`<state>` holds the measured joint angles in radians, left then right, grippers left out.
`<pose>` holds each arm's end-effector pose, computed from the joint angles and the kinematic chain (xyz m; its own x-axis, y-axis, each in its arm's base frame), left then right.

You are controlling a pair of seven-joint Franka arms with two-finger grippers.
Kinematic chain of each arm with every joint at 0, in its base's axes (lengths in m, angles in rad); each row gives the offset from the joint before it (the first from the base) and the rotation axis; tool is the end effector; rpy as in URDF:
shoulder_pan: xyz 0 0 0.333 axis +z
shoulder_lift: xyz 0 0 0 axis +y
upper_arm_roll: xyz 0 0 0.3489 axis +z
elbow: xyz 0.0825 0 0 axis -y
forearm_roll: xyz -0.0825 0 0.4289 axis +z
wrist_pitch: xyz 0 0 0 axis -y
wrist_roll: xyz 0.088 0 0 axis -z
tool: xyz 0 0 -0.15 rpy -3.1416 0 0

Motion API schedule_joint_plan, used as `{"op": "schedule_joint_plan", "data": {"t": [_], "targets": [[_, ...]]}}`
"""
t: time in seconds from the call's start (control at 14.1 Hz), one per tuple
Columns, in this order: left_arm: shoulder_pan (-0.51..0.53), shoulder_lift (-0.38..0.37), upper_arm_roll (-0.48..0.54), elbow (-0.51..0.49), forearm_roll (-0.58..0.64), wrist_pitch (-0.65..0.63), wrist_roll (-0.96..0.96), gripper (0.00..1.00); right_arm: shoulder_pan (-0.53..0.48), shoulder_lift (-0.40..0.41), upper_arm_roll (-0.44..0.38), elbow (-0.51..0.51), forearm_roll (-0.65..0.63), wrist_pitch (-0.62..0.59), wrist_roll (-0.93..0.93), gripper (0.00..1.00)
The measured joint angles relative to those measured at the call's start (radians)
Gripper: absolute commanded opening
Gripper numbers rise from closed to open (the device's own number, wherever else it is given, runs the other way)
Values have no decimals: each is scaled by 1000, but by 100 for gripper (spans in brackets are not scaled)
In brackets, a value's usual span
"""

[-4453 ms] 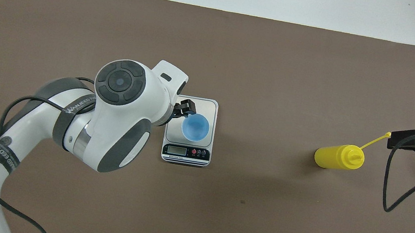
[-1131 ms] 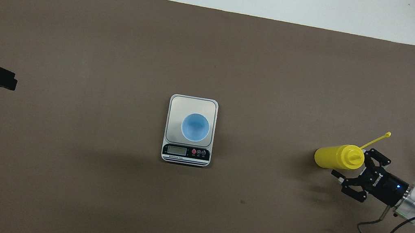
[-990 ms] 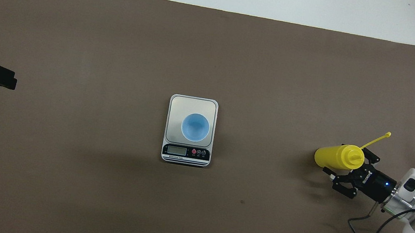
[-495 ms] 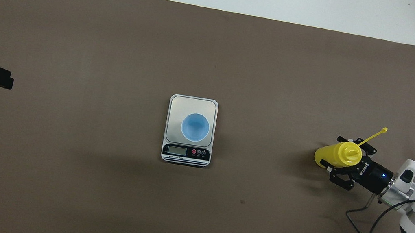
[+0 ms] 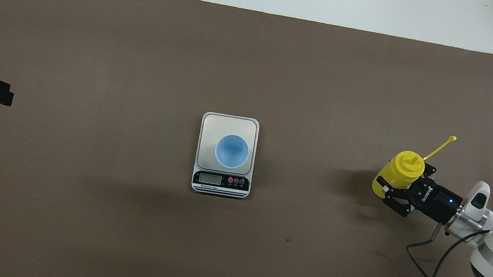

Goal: Pour seasoning into cup on scale with both arms
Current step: 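Grasp the yellow squeeze bottle with the right gripper, then lift the yellow bottle with the right gripper and tilt it over the cup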

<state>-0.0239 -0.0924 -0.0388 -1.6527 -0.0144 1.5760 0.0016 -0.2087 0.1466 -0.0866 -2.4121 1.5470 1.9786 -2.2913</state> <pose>0.5670 -0.0387 0.6264 0.9978 -0.0641 0.0156 -0.0642 -0.9979 0.0108 0.5202 -0.0516 0.2340 0.3602 0.1949 0.9123 0.8135 -0.5443 -0.2049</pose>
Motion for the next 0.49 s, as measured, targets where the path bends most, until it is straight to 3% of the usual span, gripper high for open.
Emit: {"op": "schedule_joint_plan", "data": {"t": [0.28, 0.49], "targets": [[4, 0, 1, 0, 0, -1, -4, 100, 62, -58, 1, 40, -35, 75, 116, 0], [6, 0, 1, 0, 0, -2, -5, 100, 143, -113, 2, 84, -149, 185, 286, 0]]}}
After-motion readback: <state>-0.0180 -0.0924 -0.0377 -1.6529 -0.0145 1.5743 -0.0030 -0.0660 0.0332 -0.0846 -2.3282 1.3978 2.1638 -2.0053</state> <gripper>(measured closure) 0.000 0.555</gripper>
